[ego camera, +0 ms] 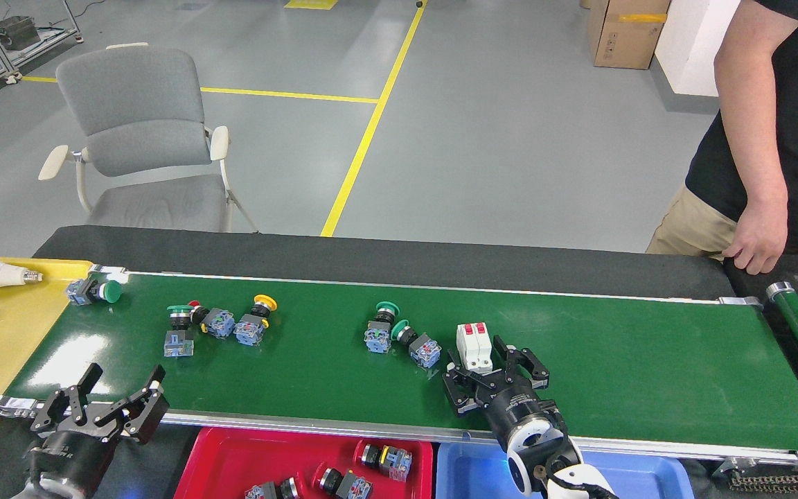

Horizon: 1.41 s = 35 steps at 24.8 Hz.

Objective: Pick switch part from conveyor to tray

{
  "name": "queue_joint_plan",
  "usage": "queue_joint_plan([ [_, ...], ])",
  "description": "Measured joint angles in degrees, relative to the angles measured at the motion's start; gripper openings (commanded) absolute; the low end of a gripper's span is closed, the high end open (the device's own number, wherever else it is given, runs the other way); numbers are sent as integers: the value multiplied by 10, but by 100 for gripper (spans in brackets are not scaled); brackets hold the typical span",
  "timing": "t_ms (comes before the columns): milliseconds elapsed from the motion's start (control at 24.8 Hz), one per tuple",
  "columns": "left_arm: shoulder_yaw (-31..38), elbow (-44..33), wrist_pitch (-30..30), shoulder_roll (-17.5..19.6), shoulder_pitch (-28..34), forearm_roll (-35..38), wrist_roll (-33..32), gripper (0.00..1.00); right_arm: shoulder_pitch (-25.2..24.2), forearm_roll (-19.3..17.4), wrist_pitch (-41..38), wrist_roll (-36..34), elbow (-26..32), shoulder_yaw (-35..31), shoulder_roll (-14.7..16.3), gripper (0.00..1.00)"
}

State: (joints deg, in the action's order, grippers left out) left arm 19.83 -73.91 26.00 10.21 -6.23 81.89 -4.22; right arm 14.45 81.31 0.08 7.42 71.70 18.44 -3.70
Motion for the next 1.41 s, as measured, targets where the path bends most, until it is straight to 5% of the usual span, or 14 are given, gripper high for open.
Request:
queue_joint_plan([
  [201,0,62,2,17,-31,1,3,100,-20,-5,-36,-4,41,-1,19,2],
  [322,0,109,-11,37,-50,1,19,97,-69,-59,-117,-10,122,-38,104,3],
  [443,0,168,-37,64,-64,1,46,68,-134,-148,-238,-11,176,-100,190,9],
  [483,0,185,-45,69,-69,1,57,58,-148,-164,-275,-12,182,-122,204,16],
  [524,0,203,-52,74,-73,1,68,45,-162,-175,-315,-12,185,-145,211,39],
  [564,0,219,-55,79,-76,0,82,29,-179,-182,-353,-12,187,-169,212,79],
  [604,0,231,-58,84,-79,-1,93,24,-193,-184,-379,-12,187,-186,212,100],
  [725,0,247,-62,90,-80,-5,124,9,-228,-186,-429,-12,189,-216,205,99],
  [926,0,214,-11,85,-51,-19,150,5,-236,-187,-442,-14,194,-259,189,99],
  [1088,-1,76,81,62,35,-22,154,12,-236,-171,-368,-16,214,-316,114,98],
  [1329,-2,-137,179,-11,204,-23,153,93,-236,-133,-165,-13,231,-324,109,98],
  [1410,-2,-175,184,-36,238,-23,151,100,-236,-131,-143,-12,236,-325,109,98],
])
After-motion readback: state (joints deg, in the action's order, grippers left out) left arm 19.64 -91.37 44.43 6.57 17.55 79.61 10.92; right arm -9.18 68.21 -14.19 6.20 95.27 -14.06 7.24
